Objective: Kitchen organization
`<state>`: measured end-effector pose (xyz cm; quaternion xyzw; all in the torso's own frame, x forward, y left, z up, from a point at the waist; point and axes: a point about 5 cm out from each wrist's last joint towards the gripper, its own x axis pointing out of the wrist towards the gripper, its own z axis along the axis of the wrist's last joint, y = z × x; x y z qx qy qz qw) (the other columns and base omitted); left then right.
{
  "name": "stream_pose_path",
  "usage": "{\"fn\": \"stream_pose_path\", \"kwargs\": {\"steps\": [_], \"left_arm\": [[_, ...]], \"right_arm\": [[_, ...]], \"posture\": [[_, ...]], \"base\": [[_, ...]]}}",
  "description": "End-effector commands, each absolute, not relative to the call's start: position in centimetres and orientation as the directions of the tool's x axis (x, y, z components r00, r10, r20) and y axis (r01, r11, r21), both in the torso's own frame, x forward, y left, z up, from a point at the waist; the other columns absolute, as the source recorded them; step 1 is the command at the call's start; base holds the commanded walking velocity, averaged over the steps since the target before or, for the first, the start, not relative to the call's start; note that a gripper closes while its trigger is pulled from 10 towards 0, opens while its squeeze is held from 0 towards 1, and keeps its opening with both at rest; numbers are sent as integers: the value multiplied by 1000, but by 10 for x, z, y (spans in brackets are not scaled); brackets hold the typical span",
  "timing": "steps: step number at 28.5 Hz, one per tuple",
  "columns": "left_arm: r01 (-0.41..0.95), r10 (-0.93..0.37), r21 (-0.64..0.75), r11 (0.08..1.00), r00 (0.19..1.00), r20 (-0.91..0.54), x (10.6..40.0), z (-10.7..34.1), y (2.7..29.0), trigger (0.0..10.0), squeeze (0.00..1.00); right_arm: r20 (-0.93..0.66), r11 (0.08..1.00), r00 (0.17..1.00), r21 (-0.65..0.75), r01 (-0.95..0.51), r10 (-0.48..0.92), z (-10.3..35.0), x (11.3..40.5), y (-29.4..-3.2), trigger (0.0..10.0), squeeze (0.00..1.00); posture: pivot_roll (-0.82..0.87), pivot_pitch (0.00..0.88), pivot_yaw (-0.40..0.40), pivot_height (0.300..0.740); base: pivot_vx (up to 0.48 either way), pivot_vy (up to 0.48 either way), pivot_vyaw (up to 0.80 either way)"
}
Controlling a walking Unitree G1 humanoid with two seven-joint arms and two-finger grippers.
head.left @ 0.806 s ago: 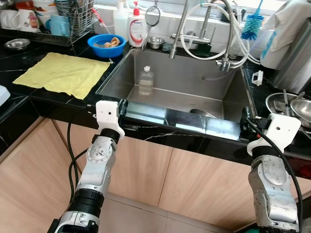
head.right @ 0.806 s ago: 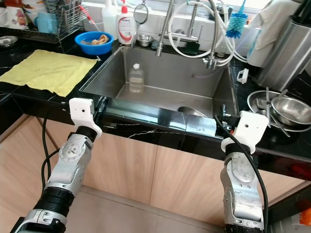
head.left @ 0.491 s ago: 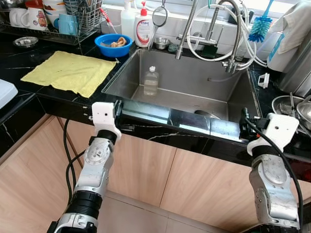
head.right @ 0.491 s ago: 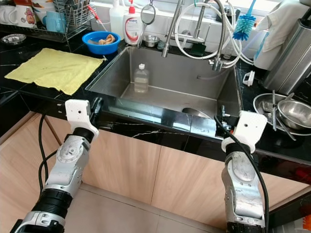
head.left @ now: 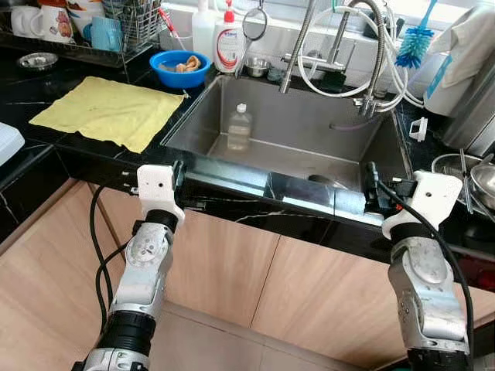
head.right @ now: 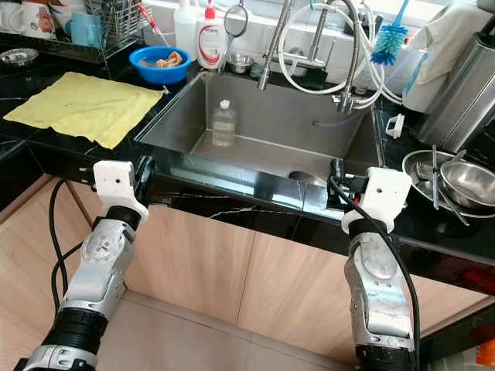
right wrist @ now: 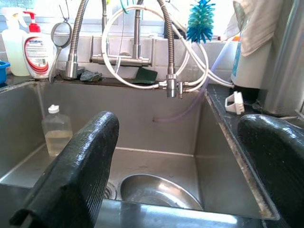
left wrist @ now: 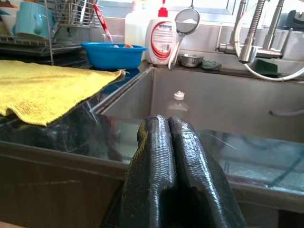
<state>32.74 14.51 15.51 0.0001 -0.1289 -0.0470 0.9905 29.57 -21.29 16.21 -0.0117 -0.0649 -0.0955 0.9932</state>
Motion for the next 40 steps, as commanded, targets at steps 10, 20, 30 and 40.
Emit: {"fn": "stream_pose_path", "kwargs": {"steps": [10, 20, 30, 40], "left_arm": [[119, -125, 40, 992, 952, 281, 333, 168, 145, 10000, 0], [130, -138, 47, 990, 954, 267, 332, 166, 145, 10000, 0], [161, -167, 45, 986, 951, 258, 327, 164, 138, 10000, 0], [182, -191, 59, 982, 950, 249, 325, 163, 134, 10000, 0]], "right_arm": [[106, 917, 911, 30, 397, -398, 157, 285, -249, 10000, 0], [-16, 798, 809, 151, 583, -588, 147, 283, -270, 10000, 0], [-74, 765, 787, 191, 615, -613, 143, 287, -267, 10000, 0], [-148, 737, 762, 194, 648, -631, 137, 293, -273, 10000, 0]], "posture": [[77, 0, -59, 740], [58, 0, -36, 740], [77, 0, -29, 740], [79, 0, -24, 740]], "base": [[0, 0, 0], [0, 0, 0], [0, 0, 0], [0, 0, 0]]}}
